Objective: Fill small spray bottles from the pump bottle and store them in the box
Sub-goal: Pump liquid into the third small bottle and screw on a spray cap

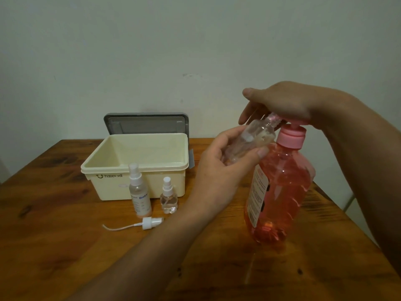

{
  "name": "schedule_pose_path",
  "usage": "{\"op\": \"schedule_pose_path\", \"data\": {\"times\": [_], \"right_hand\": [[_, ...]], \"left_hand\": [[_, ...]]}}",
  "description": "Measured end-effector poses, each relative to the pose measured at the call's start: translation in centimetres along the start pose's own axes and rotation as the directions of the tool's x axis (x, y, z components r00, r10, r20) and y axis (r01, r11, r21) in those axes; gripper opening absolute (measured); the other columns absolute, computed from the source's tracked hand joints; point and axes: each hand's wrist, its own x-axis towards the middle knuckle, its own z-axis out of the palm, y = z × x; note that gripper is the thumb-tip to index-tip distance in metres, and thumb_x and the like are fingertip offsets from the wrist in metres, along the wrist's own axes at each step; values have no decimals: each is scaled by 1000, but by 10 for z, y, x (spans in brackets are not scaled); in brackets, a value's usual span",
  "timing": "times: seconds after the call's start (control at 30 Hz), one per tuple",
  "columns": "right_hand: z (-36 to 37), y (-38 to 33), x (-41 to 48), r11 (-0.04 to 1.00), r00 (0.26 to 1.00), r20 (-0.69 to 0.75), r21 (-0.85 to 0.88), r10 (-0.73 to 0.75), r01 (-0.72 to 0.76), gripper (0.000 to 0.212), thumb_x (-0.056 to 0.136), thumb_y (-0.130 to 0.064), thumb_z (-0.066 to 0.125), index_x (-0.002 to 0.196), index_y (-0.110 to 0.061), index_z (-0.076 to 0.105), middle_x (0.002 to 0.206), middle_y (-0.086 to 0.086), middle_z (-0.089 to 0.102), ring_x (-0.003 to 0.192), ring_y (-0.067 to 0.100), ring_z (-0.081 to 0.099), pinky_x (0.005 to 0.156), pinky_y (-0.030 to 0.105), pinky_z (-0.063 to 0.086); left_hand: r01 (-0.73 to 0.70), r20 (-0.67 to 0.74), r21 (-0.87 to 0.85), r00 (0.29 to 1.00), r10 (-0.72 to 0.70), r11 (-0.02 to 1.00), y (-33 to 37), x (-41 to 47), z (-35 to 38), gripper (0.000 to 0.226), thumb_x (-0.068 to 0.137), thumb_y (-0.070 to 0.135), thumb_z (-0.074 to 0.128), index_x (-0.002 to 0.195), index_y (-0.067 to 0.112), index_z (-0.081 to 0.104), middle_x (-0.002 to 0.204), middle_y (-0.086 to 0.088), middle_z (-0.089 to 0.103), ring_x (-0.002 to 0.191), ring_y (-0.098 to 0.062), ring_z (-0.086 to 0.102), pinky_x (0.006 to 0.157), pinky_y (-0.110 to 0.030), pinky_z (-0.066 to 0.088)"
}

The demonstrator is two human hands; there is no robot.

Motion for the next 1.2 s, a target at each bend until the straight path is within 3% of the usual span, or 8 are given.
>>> {"op": "schedule_pose_path", "data": {"times": [0.17,0.37,0.67,0.93,1.07,1.2], "right_hand": [[-5,-6,-1,1000,1000,-8,10,12,-12,60,103,-53,26,100,-19,74,105,1,70,93,21,65,64,29,46],[-1,-3,-2,1000,1000,-7,-3,15,-15,61,104,-52,27,94,-17,75,99,4,72,76,17,66,64,29,45],[-5,-9,-3,999,999,-2,-5,32,-32,65,102,-57,22,102,-17,74,102,2,69,84,17,65,54,25,43],[2,-1,-1,999,1000,-7,29,20,-20,64,103,-54,25,97,-15,75,100,5,72,85,22,68,72,32,50],[-4,-5,-1,1000,1000,-12,20,16,-16,65,102,-57,23,98,-17,75,103,3,70,92,22,66,67,31,47],[-2,-4,-2,1000,1000,-7,5,14,-14,64,102,-56,25,93,-17,76,99,3,72,86,22,68,69,32,48]], "left_hand": [[-5,-2,14,1000,5,1000,3,0,0,49,83,26,72,129,24,57,117,12,65,105,5,60,77,-7,50],[-7,-11,1,1000,7,1000,0,-1,1,48,84,26,72,130,23,58,118,10,66,105,4,61,77,-8,50],[-7,-12,-14,1000,7,1000,2,-1,0,49,84,27,71,131,23,57,116,10,67,104,3,62,82,-16,54],[10,-4,-33,1000,-10,999,0,-3,1,46,84,23,71,128,21,58,113,10,68,102,5,63,76,-9,51],[6,0,-21,1000,-6,1000,3,-2,0,49,84,26,70,131,22,56,115,11,67,102,5,62,78,-10,52],[14,2,-33,1000,-14,999,1,-2,1,48,85,26,70,131,22,56,118,9,67,104,3,63,79,-12,53]]}}
